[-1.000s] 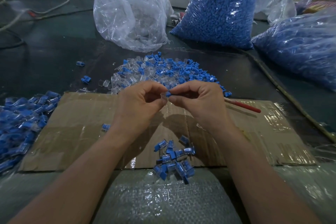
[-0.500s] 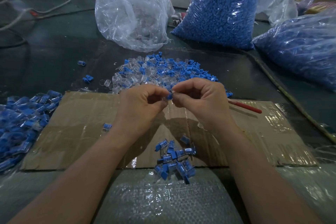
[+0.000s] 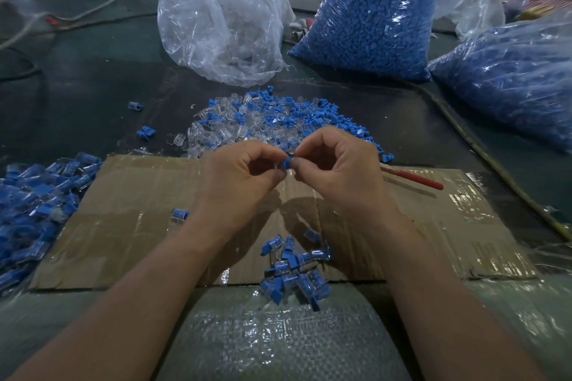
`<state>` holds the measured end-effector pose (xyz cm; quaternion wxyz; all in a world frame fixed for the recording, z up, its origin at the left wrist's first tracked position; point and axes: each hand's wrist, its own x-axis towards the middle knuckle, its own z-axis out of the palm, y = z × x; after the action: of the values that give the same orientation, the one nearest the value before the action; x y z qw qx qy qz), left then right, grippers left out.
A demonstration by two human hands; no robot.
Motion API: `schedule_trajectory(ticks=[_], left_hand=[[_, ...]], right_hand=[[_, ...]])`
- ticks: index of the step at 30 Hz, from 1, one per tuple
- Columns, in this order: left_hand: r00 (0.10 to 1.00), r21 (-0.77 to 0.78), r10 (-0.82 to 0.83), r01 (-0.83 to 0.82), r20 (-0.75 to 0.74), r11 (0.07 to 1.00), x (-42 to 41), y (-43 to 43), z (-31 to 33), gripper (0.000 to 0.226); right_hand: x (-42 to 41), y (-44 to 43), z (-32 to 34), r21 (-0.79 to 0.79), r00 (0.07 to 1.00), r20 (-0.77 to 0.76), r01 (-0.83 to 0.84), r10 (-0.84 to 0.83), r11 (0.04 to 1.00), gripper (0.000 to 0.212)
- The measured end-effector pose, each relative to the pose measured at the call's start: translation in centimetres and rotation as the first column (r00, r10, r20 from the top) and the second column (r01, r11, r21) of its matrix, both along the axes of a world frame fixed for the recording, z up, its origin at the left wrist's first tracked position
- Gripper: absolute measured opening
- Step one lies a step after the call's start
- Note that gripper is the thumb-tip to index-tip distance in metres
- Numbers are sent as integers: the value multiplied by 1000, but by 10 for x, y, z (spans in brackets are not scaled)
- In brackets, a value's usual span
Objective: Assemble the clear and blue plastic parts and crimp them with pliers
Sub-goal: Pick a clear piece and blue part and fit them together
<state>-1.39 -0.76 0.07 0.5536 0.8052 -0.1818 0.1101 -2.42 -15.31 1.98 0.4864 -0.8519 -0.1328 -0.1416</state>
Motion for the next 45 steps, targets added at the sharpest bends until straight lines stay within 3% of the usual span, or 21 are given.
schedule_trajectory(ticks=[8, 17, 23, 26, 28, 31, 35, 39, 45], left_hand=[[1000, 2, 1, -1, 19, 1000, -1, 0, 0, 37], [1000, 13, -6, 6, 20, 1000, 0, -1, -4, 37], [1000, -59, -22, 21, -14, 998, 1, -1, -3, 37], [998, -113, -52, 47, -43, 993, 0, 1, 0, 35], [996, -125, -80, 74, -47, 989, -2, 1, 3, 26], [997, -56, -78, 76, -27, 995, -1, 4, 6, 24], [996, -10, -81, 81, -38, 997, -1, 4, 7, 28], [976, -223, -107, 63, -191, 973, 1, 6, 8, 36], [943, -282, -170, 87, -286, 956, 1, 6, 10, 11]], right_hand=[[0, -1, 3, 182, 988, -151, 5, 23, 983, 25], [-1, -1, 5, 188, 981, -191, 13, 23, 982, 25], [-1, -2, 6, 262, 973, -228, 28, 33, 965, 24], [0, -3, 5, 217, 972, -234, 56, -4, 975, 22], [1, -6, 6, 278, 946, -318, 29, 63, 960, 17], [1, -7, 7, 499, 846, -452, -23, 283, 866, 11], [2, -6, 7, 589, 840, -420, -35, 343, 807, 18], [4, -5, 4, 588, 902, -352, 6, 249, 809, 16], [-2, 1, 2, 540, 925, -310, -21, 222, 841, 16]])
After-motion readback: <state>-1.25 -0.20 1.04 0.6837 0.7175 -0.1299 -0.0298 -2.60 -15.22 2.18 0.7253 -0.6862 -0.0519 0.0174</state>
